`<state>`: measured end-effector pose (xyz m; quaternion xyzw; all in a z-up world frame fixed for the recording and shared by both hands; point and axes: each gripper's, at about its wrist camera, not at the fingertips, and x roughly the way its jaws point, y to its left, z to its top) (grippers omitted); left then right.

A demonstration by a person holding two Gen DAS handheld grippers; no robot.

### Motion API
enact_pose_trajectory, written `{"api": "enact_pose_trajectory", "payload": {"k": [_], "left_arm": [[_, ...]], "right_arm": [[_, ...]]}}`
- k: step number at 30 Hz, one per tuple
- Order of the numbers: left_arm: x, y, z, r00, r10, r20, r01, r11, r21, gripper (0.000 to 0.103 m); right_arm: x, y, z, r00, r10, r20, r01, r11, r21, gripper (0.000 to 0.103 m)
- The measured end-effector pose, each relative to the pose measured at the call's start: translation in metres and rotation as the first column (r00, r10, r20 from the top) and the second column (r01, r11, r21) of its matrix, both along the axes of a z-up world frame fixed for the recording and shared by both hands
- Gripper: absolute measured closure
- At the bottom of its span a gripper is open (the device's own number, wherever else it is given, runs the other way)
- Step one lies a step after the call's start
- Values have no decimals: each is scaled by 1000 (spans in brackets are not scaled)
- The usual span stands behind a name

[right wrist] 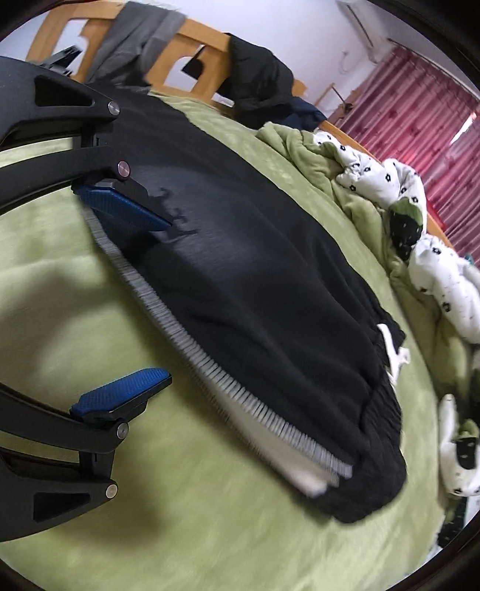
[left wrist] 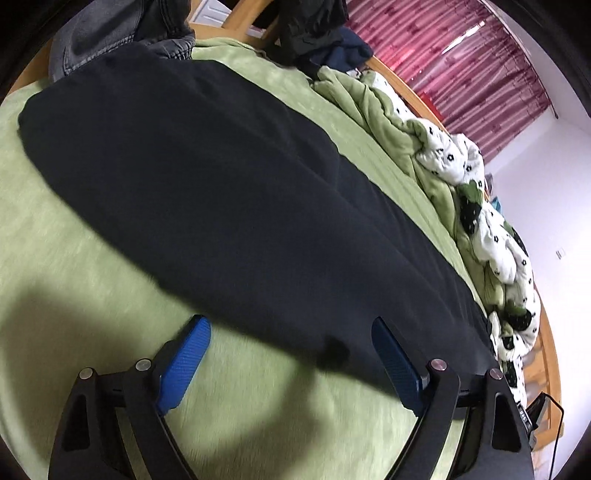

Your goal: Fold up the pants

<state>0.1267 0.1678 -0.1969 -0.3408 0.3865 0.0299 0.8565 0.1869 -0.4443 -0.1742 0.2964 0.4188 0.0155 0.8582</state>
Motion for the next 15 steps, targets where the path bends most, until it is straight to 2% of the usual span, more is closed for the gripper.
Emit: {"api": "enact_pose_trajectory", "payload": {"k": [1, 2, 3, 4, 5, 9, 12, 13, 14, 15], "left_arm": [[3, 3, 0, 1000, 6, -4, -6, 1000, -4, 24], [7, 3, -1, 1000, 22, -17, -21, 1000, 6, 32], [9, 6, -1, 999, 34, -22, -33, 999, 6, 35], [10, 10, -1, 999, 41, -27, -41, 999, 2, 42], [10, 12, -2, 998, 48, -40, -49, 999, -7, 46], [7, 21, -3, 998, 43, -36, -44, 999, -25, 52], [7, 24, -4, 998, 55, -39, -54, 999, 4, 61], [8, 24, -4, 997, 62, -47, -61, 998, 21, 69], [11, 25, -2, 996, 67, -59, -65, 997, 42, 87], [12, 27, 1, 996, 67, -62, -63, 996, 55, 93]], "right_arm": [[8, 3, -3, 1000, -2, -6, 2, 1000, 1, 27], [12, 6, -3, 1000, -3, -6, 3, 1000, -4, 36], [15, 8, -4, 1000, -14, -14, 13, 999, -41, 58], [17, 10, -6, 999, -26, -45, 21, 993, -114, 66], [16, 12, -8, 998, -18, -61, 9, 988, -153, 69], [-17, 10, -10, 1000, -5, -5, 4, 984, -179, 69], [-21, 13, -9, 1000, 0, 4, 1, 979, -202, 69], [-20, 13, -8, 1000, -1, -3, 1, 979, -203, 70], [-20, 13, -3, 1000, -3, 7, 5, 980, -198, 74], [-22, 14, 6, 999, -7, 40, 15, 981, -195, 75]]}}
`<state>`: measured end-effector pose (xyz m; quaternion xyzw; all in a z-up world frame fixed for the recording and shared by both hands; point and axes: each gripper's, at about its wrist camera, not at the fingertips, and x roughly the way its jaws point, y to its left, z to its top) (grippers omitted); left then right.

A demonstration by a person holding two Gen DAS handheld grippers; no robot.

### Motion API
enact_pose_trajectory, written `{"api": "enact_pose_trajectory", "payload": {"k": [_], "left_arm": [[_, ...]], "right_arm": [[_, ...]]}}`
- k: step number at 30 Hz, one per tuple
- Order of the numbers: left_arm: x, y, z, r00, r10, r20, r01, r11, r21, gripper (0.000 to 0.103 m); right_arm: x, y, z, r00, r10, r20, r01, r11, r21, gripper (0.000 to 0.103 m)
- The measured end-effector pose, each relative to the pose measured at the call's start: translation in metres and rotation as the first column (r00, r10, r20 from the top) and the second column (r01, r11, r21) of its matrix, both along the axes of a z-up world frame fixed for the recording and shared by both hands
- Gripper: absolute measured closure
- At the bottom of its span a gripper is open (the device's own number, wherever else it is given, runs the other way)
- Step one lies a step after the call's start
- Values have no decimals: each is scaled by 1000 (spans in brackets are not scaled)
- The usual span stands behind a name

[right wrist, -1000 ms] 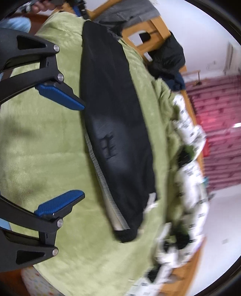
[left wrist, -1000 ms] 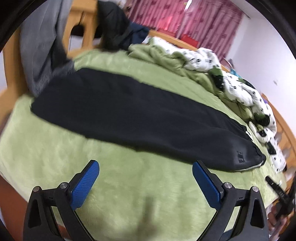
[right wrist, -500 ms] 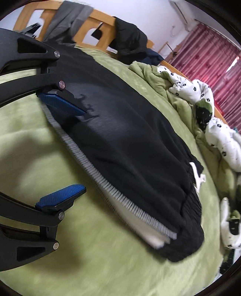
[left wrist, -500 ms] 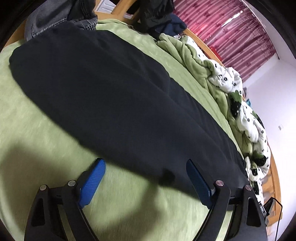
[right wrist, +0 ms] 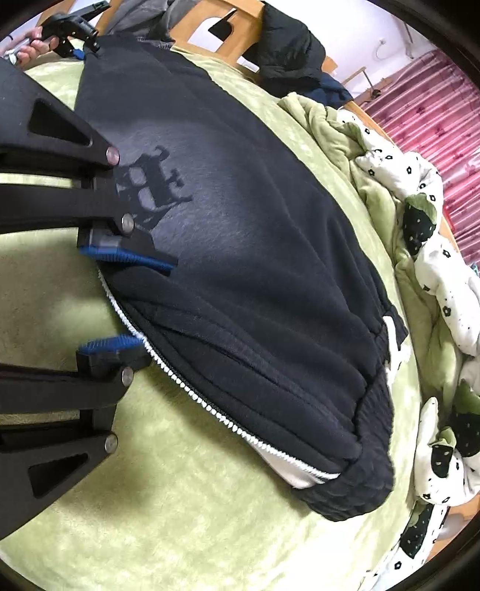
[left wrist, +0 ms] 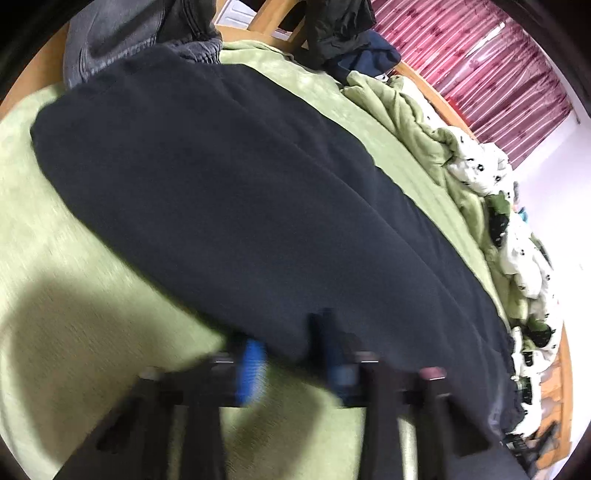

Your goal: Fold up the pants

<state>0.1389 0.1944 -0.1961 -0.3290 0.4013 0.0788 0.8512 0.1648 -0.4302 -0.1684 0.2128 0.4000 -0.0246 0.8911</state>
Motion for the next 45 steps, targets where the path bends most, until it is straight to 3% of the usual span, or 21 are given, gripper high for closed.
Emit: {"api": "enact_pose_trajectory", "payload": {"k": [3, 9, 12, 16, 19, 24, 26, 28, 30, 32, 33, 36, 40, 45], "left_arm": [[3, 4, 22, 999, -31, 40, 31, 999, 19, 94], [41, -7, 84, 986, -91, 142, 69, 986, 154, 94], [72, -13, 96, 983, -103, 154, 66, 971, 229, 94], [131, -25, 99, 983, -128, 132, 73, 931, 358, 93], [174, -38, 94, 983, -140, 120, 71, 887, 457, 93], [239, -48, 61, 997, -75, 19, 57, 877, 477, 93], [252, -50, 53, 998, -57, -9, 54, 871, 489, 92], [256, -50, 49, 997, -65, -45, 78, 873, 481, 82], [242, -53, 55, 995, -91, -35, 97, 876, 473, 69], [222, -60, 65, 992, -126, -2, 112, 876, 469, 39], [211, -63, 70, 988, -152, 11, 130, 876, 465, 33], [158, -72, 84, 974, -220, 62, 170, 877, 449, 30], [105, -84, 75, 953, -297, 63, 262, 909, 323, 28], [51, -81, 39, 944, -316, 94, 299, 941, 158, 28]], "right_arm": [[5, 4, 27, 999, 21, 44, -21, 1000, -11, 75], [53, 6, 65, 993, 68, 100, -67, 998, -11, 76], [94, 15, 79, 987, 103, 123, -97, 994, -51, 76], [151, 24, 86, 980, 139, 140, -125, 987, -104, 76], [202, 30, 82, 983, 127, 136, -108, 985, -133, 76], [281, 35, 30, 999, 39, -7, -39, 994, -100, 76], [293, 31, 15, 1000, 10, -16, -11, 997, -80, 74], [292, 29, 15, 1000, 11, 4, -11, 999, -43, 69], [278, 26, 21, 999, 33, 42, -32, 999, -16, 49], [259, 27, 30, 997, 43, 62, -40, 998, -53, 41], [245, 29, 37, 995, 64, 71, -58, 995, -82, 40], [200, 31, 54, 989, 134, 65, -122, 978, -169, 39], [133, 10, 57, 989, 132, 64, -114, 966, -230, 32], [77, -35, 25, 996, 85, 37, -81, 991, -105, 31]]}}
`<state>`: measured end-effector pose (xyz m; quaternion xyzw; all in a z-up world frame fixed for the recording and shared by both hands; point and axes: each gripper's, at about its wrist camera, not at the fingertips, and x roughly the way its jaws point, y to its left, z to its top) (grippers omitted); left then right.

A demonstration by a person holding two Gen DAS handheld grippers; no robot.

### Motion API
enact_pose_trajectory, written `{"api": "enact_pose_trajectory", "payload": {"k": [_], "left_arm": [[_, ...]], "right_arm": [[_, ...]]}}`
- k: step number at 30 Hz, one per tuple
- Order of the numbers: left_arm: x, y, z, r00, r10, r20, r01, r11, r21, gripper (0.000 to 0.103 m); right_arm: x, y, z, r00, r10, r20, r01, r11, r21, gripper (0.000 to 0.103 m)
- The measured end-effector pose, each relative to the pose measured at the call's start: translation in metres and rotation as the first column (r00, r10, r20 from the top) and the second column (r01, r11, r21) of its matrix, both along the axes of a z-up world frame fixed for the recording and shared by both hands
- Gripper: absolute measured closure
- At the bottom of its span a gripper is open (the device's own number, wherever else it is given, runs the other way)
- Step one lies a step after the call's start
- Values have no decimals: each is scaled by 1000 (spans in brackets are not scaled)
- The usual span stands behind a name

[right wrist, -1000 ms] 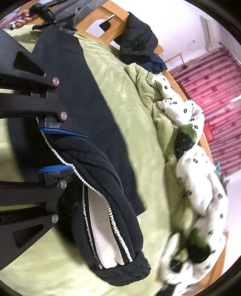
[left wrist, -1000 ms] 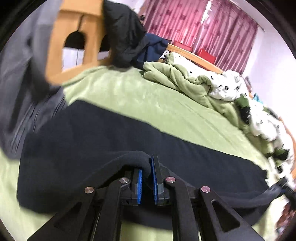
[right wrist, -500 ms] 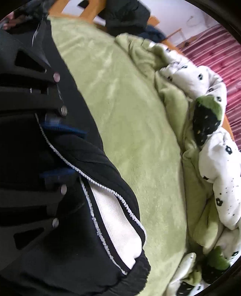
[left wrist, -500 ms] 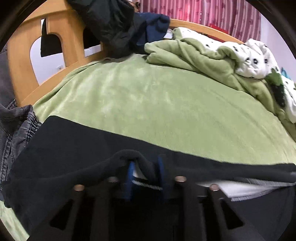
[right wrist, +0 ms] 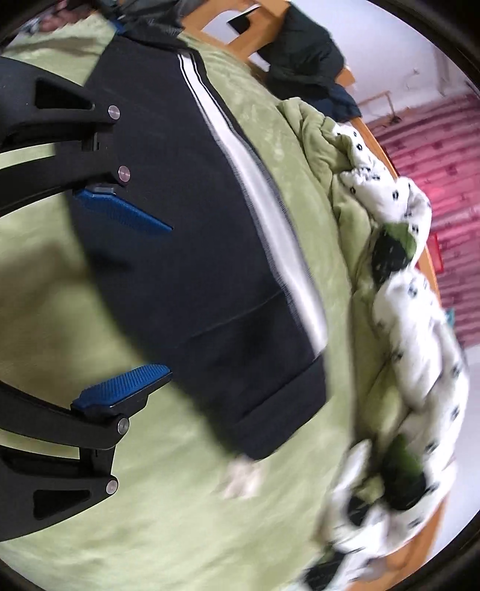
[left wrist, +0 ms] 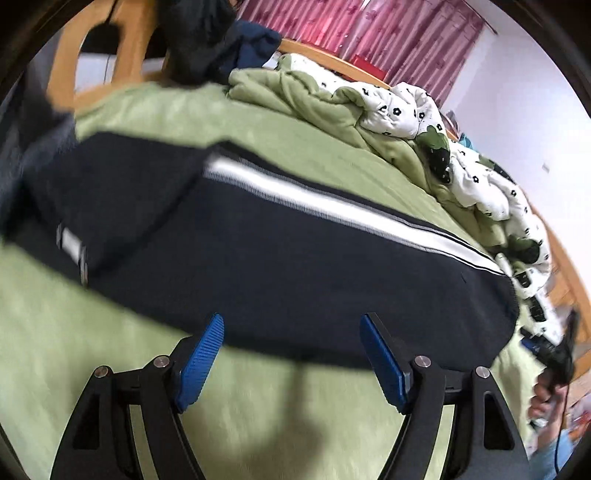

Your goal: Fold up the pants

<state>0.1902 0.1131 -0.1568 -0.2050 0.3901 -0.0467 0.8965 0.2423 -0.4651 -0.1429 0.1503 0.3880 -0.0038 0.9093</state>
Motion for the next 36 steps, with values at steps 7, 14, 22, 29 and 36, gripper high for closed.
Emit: {"api": "enact_pose_trajectory", "payload": {"k": [7, 14, 22, 29, 36], "left_arm": [[6, 44, -40, 989, 124, -77, -138, 970, -202, 29], [42, 71, -54, 967, 246, -59, -252, 915, -315, 34], [45, 69, -47, 946, 308, -97, -322, 922, -214, 89], [16, 20, -8, 978, 196, -66, -205, 964, -168, 91], [-64, -88, -6, 996, -14, -84, 1, 989, -148, 90]], "right_arm": [[18, -27, -38, 1000, -31, -5, 31, 979, 204, 31], [94, -26, -47, 998, -58, -9, 58, 979, 197, 30], [99, -39, -38, 974, -220, 44, 204, 949, 242, 88], [33, -82, 13, 968, -232, 94, 206, 951, 228, 91], [-76, -200, 28, 952, -305, 37, 298, 945, 134, 91]]}}
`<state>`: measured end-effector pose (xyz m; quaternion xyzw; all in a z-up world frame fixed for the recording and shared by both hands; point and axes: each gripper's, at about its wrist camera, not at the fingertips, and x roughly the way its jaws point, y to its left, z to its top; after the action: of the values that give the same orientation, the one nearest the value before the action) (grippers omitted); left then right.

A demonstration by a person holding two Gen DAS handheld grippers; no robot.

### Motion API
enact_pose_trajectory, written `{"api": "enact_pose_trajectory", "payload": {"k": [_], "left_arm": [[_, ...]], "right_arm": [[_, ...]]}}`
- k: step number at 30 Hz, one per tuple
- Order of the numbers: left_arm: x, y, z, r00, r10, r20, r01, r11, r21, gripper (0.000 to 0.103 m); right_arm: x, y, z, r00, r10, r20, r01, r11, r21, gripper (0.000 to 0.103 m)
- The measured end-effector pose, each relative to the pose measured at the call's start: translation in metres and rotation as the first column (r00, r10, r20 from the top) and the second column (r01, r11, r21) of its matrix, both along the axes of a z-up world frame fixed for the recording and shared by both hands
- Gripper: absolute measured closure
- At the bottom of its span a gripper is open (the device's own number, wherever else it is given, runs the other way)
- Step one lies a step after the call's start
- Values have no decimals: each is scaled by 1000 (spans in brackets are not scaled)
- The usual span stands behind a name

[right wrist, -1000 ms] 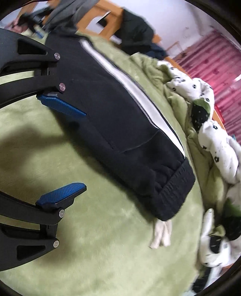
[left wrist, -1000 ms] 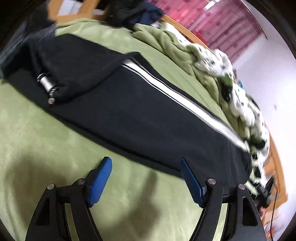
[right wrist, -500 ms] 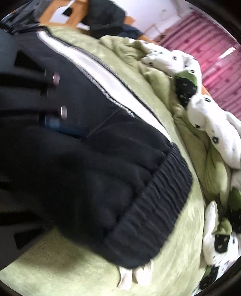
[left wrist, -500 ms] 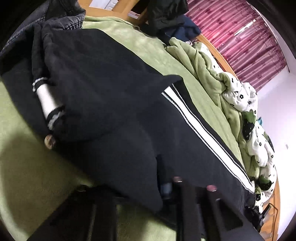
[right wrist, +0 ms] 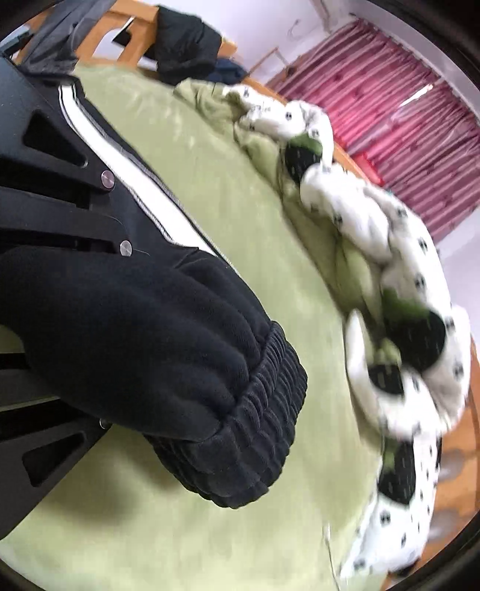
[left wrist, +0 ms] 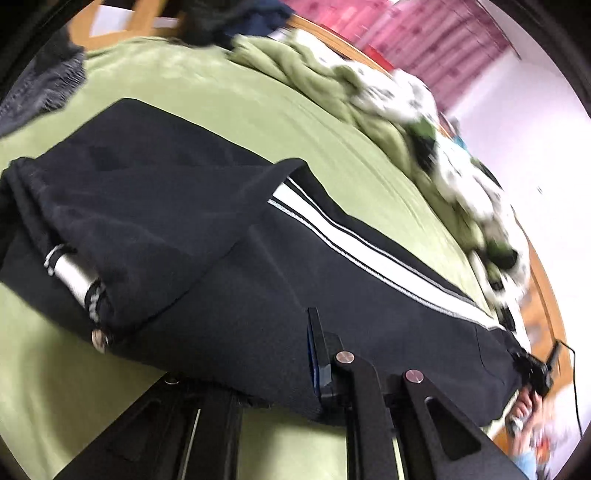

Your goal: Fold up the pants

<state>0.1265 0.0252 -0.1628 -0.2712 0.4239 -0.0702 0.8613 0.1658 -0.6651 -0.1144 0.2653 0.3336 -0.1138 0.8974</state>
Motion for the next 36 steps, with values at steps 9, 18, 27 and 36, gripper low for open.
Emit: {"api": "enact_pose_trajectory", "payload": {"k": [9, 18, 27, 36], "left_arm": [[-51, -20, -10, 992, -42, -119, 45, 999, 23, 75], [-86, 10, 38, 998, -35, 44, 25, 975, 219, 56], [-47, 28, 16, 999, -14, 29, 5, 964, 266, 89], [29, 88, 66, 976, 91, 197, -157, 923, 351, 89]], "right_arm": [[-66, -19, -31, 975, -70, -213, 33, 985, -171, 66], [-119, 87, 1, 988, -63, -141, 21, 959, -283, 52], [-80, 184, -13, 989, 105, -108, -128, 962, -242, 51], [-71, 219, -36, 980, 153, -125, -177, 960, -215, 51]]}}
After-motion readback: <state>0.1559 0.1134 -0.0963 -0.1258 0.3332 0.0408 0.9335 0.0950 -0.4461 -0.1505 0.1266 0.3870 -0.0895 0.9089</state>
